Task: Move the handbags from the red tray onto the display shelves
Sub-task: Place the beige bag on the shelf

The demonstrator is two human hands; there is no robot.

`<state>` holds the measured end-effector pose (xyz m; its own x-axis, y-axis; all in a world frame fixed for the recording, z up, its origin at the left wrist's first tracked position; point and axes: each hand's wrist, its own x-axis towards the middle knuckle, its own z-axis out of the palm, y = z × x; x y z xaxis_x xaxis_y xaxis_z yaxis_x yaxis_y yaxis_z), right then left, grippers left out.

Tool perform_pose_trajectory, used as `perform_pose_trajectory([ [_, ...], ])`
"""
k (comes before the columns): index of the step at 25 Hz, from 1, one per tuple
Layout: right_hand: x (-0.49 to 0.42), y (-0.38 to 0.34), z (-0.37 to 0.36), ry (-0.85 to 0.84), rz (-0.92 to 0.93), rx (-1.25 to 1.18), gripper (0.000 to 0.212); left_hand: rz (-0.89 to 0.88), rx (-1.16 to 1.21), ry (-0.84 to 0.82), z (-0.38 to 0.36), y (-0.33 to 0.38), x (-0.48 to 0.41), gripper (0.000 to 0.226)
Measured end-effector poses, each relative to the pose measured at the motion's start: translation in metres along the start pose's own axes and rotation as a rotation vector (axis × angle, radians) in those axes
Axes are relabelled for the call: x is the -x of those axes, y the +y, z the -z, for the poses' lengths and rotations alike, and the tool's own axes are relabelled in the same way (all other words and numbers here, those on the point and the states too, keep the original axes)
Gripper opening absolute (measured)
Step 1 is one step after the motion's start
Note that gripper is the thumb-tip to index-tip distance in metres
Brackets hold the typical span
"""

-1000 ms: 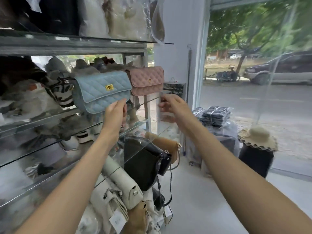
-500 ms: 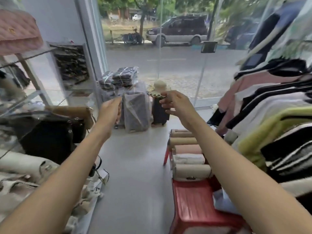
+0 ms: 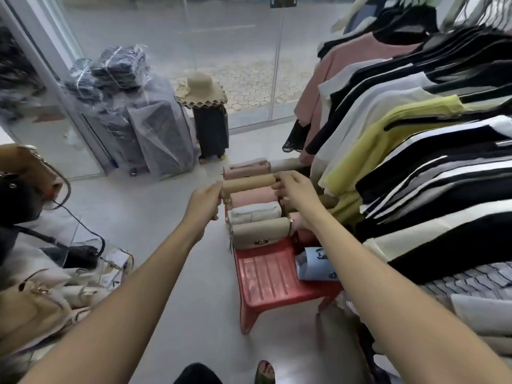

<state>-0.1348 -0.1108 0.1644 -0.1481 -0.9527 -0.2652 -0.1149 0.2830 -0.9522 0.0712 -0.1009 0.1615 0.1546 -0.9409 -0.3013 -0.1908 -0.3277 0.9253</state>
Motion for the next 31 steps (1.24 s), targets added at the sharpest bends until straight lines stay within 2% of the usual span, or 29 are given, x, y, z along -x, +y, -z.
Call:
perform_pose_trajectory([
  [5,-0.030,0.063,0.002,0.043,-0.237,-0.059,0.019,0.142,0.004,-0.045,-0.022,-0.049,-0.032,0.033],
  [10,-0.074,0.119,-0.002,0.072,-0.413,-0.030,0.026,0.275,-0.046,-0.086,-0.035,-0.104,-0.079,0.031],
  [15,-0.111,0.173,-0.016,0.131,-0.628,-0.130,0.038,0.432,-0.144,-0.216,-0.060,-0.166,-0.136,0.032],
  [19,-0.141,0.202,-0.025,0.186,-0.686,-0.167,0.044,0.522,-0.091,-0.167,-0.080,-0.193,-0.173,0.057],
  [23,-0.172,0.218,-0.031,0.287,-0.733,-0.180,0.050,0.630,-0.014,-0.180,-0.089,-0.216,-0.198,0.070],
  [26,-0.186,0.225,-0.032,0.320,-0.715,-0.127,0.053,0.646,0.017,-0.209,-0.095,-0.227,-0.206,0.068],
  [31,-0.195,0.234,-0.038,0.333,-0.706,0.025,0.058,0.651,0.007,-0.182,-0.102,-0.243,-0.218,0.051],
])
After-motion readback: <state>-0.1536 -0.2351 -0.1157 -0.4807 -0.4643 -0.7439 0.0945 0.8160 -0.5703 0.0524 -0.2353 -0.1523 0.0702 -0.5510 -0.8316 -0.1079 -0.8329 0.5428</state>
